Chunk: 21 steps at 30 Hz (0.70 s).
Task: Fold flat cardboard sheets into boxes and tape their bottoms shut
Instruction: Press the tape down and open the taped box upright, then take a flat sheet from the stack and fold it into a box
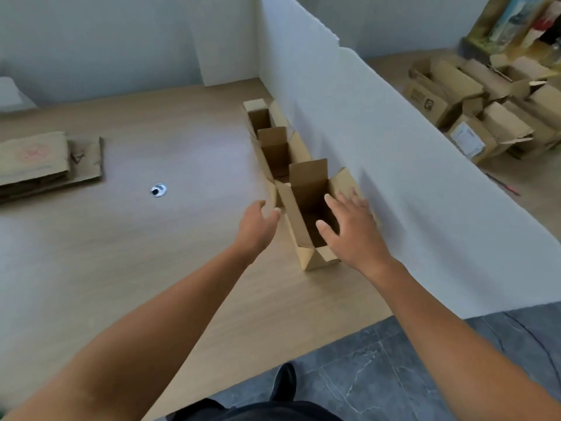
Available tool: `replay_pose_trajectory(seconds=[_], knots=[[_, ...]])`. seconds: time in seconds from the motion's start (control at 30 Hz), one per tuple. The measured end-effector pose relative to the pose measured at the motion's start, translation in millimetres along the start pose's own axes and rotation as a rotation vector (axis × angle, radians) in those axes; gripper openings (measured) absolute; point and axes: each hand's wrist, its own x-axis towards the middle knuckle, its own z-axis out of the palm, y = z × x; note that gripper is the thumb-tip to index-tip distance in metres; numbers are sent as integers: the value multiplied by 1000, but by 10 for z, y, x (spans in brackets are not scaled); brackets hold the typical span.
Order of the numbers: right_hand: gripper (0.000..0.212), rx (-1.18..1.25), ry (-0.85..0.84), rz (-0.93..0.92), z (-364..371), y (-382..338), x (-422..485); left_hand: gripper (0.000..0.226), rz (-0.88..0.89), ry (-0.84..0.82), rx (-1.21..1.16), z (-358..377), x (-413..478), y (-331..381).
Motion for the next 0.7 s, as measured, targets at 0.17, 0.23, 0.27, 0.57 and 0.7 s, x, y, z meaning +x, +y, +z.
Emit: replay_pose_trajectory(seconds=[0.17,0.23,0.27,0.57,0.7], knots=[[63,-44,-97,-239,333,-951,553,52,146,199,481,-1067,108,-411],[63,-43,-143,-295,510,-1407,786,51,103,281,597,-1560,116,-615],[64,-32,-162,-325,596,-1654,906,51,74,320,628,-1812,115,-717],[71,-20,-294,-524,1538,-3984,1813,59,-198,471,679,-3909,418,-1787],[71,0,-356,-517,2168,-4913,2400,65,-305,534,577,-4885,978,-2449]])
